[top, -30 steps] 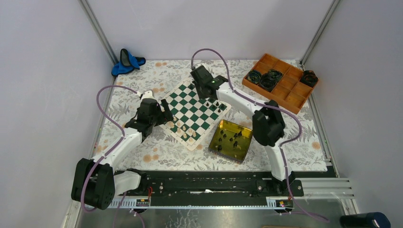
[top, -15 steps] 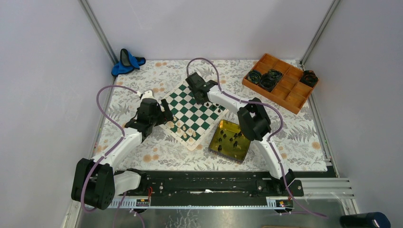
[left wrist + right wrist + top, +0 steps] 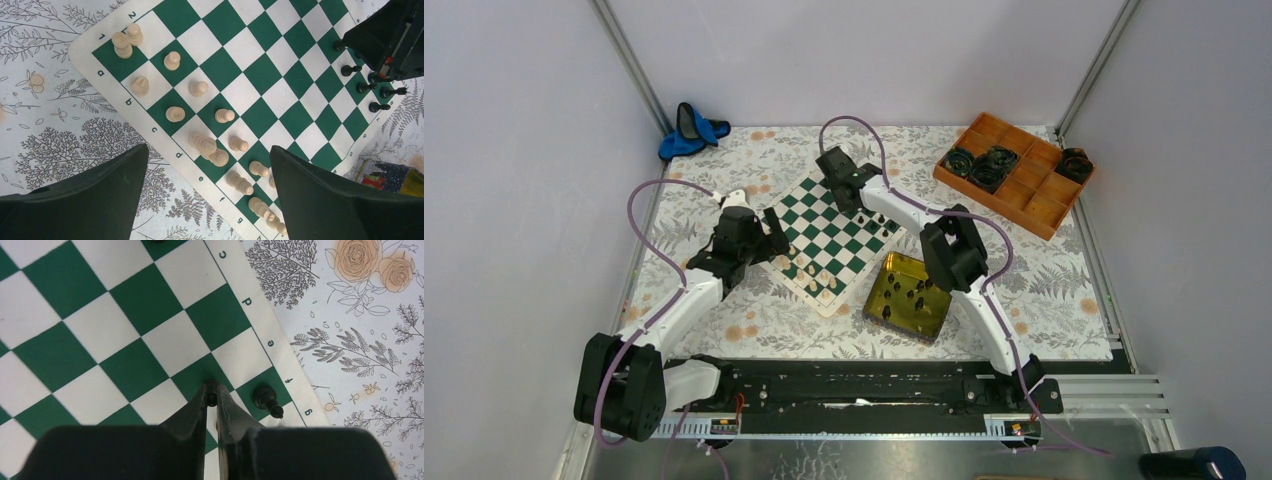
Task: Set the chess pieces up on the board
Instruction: Place the chess piece on the chessboard.
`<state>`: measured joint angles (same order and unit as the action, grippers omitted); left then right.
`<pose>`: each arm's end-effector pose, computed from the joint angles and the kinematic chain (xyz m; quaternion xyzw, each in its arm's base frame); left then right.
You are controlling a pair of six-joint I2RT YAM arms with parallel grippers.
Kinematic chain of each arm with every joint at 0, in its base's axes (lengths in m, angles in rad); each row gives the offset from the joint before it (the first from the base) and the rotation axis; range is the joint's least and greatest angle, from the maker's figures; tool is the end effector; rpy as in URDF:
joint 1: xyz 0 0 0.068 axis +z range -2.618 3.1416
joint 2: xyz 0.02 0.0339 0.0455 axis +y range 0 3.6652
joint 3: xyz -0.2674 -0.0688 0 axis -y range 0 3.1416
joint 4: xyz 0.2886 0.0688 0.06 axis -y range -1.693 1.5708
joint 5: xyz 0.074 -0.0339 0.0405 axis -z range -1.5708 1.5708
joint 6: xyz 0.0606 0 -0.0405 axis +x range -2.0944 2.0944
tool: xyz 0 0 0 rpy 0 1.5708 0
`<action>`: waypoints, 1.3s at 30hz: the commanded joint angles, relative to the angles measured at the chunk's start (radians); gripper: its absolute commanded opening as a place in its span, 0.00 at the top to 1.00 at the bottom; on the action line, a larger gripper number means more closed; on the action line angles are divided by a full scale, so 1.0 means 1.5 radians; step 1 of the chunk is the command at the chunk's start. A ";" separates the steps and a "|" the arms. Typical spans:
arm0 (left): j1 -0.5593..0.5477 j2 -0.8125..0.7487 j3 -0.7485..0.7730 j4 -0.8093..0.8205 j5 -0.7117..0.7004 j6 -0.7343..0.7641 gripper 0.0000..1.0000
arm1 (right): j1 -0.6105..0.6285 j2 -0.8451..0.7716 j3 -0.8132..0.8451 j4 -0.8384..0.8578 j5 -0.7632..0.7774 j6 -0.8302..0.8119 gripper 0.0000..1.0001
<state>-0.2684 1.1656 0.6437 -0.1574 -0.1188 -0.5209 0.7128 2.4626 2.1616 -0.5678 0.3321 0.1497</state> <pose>0.2903 -0.0724 0.1831 -0.1388 0.8903 -0.1160 0.4179 0.4716 0.3815 0.1529 -0.2027 0.9054 0.0007 0.3729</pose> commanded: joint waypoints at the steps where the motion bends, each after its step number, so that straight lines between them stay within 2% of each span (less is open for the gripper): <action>1: -0.004 -0.001 0.007 0.035 0.004 0.000 0.01 | -0.011 0.010 0.029 -0.011 0.010 -0.005 0.97; 39: -0.004 0.010 0.007 0.039 0.009 -0.001 0.01 | -0.013 -0.013 0.042 -0.007 -0.032 0.001 0.98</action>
<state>-0.2684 1.1744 0.6437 -0.1543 -0.1120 -0.5209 0.6971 2.4832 2.1757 -0.5713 0.3092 0.1505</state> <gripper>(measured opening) 0.989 0.142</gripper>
